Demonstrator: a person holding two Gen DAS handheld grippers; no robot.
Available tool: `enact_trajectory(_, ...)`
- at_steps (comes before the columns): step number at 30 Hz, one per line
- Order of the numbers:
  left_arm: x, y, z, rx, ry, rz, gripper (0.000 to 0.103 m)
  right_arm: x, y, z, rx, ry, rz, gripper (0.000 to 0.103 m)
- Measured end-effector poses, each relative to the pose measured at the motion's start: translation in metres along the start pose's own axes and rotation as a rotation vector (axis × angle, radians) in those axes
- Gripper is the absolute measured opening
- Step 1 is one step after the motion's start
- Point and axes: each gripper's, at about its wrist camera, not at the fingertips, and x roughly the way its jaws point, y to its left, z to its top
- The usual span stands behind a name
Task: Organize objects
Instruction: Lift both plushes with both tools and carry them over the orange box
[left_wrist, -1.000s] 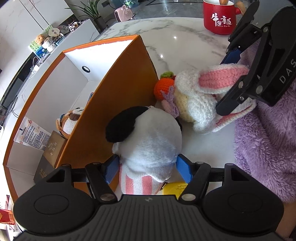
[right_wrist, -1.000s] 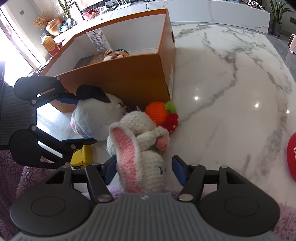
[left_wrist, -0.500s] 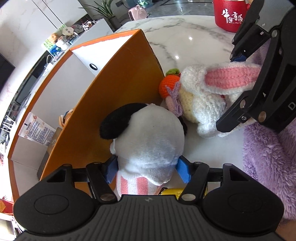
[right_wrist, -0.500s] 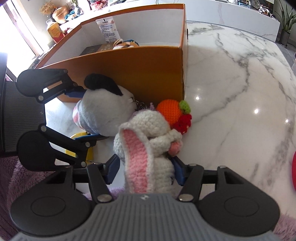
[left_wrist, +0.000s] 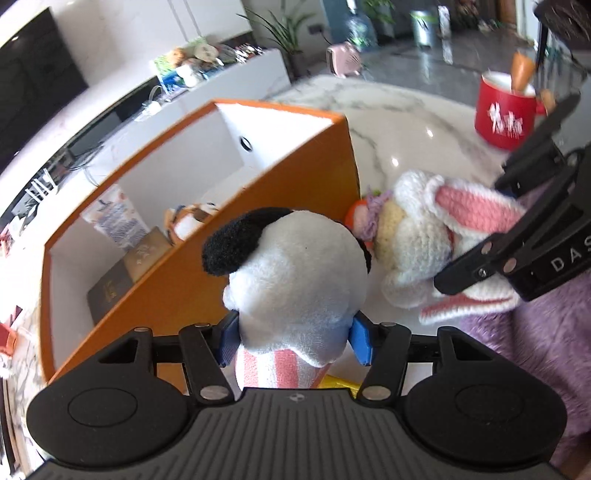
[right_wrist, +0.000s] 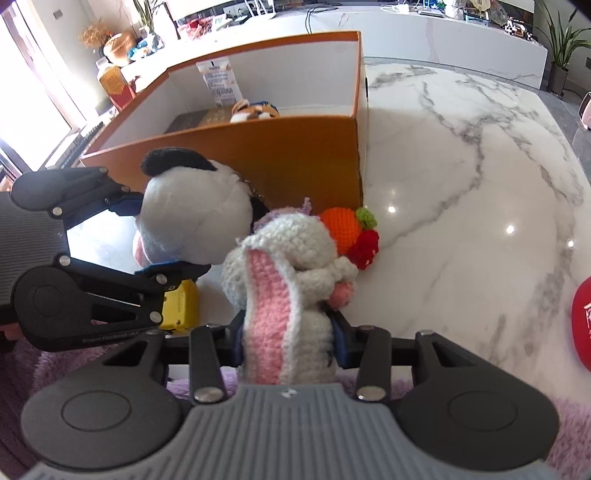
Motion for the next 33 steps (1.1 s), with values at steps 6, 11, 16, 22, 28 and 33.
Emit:
enact_trajectory(6, -0.034, 0.015, 0.01, -0.144, -0.057, -0.017, 0.069, -0.026, 0.009, 0.003, 0.043, -0.065, 0.017, 0.046)
enact_trajectory(11, -0.058, 0.037, 0.029, -0.245, -0.104, -0.039, 0.069, -0.058, 0.021, 0.016, 0.021, -0.147, 0.005, 0.046)
enact_trajectory(16, -0.071, 0.071, 0.054, -0.371, -0.121, -0.081, 0.069, -0.082, 0.029, 0.044, -0.014, -0.221, -0.006, 0.046)
enact_trajectory(22, -0.063, 0.112, 0.086, -0.506, -0.158, -0.064, 0.069, -0.088, 0.03, 0.093, -0.01, -0.268, -0.055, 0.046)
enact_trajectory(28, -0.023, 0.149, 0.096, -0.657, -0.118, -0.109, 0.069, -0.062, 0.018, 0.143, 0.071, -0.245, -0.046, 0.046)
enact_trajectory(33, 0.016, 0.164, 0.085, -0.714, -0.037, -0.13, 0.069, -0.013, 0.011, 0.166, 0.114, -0.168, -0.064, 0.046)
